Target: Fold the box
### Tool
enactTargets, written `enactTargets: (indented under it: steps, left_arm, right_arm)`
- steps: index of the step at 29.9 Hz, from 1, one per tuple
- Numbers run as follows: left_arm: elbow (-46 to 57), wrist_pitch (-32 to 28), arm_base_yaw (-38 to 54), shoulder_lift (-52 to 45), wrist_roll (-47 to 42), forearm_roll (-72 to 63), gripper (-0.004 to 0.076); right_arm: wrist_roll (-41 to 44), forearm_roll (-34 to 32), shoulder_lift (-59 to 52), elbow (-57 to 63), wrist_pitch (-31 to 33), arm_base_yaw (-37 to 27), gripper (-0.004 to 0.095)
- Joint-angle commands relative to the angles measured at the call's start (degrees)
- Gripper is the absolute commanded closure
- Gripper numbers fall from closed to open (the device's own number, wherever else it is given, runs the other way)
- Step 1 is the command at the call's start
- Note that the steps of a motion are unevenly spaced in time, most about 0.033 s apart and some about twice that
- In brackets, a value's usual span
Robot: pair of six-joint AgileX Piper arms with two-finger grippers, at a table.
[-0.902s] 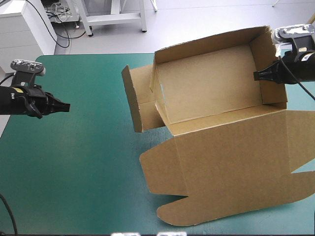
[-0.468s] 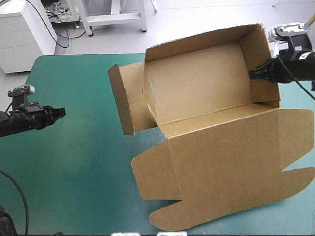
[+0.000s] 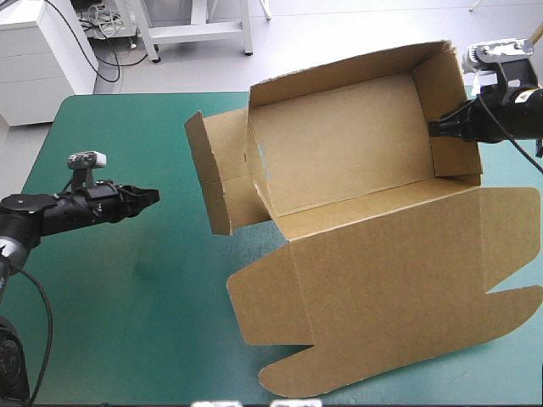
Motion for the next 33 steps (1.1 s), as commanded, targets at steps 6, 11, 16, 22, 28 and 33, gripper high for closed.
enactTargets:
  steps: [6, 11, 16, 22, 28, 33]
  left_arm:
    - [-1.26, 2.12, -7.61, 3.94, 3.98, -7.53, 0.0162]
    - [-1.26, 10.91, -8.07, 6.23, 9.92, -18.21, 0.0154]
    - [-1.26, 18.92, -8.07, 6.57, 13.61, -26.09, 0.0154]
    - [-1.26, 23.04, -8.07, 6.37, 15.23, -29.29, 0.0154]
    - [-1.26, 23.04, -8.85, 4.6, 14.74, -31.44, 0.0151]
    - [-2.29, 23.04, -11.79, 1.54, 14.74, -32.27, 0.0151]
  right_arm:
    - [-0.45, 7.43, -2.19, -1.7, -3.0, -0.44, 0.093]
    - [-0.45, 7.78, -2.19, -1.7, -3.0, -0.44, 0.093]
    - [-0.45, 7.78, -2.19, -1.7, -3.0, -0.44, 0.093]
    - [-0.45, 6.48, -2.19, -1.7, -3.0, -0.44, 0.0929]
    - [-0.03, 4.84, -1.95, -1.61, -3.0, 0.92, 0.0927]
    - [2.09, 1.86, -0.88, -1.61, -4.68, 4.43, 0.0927]
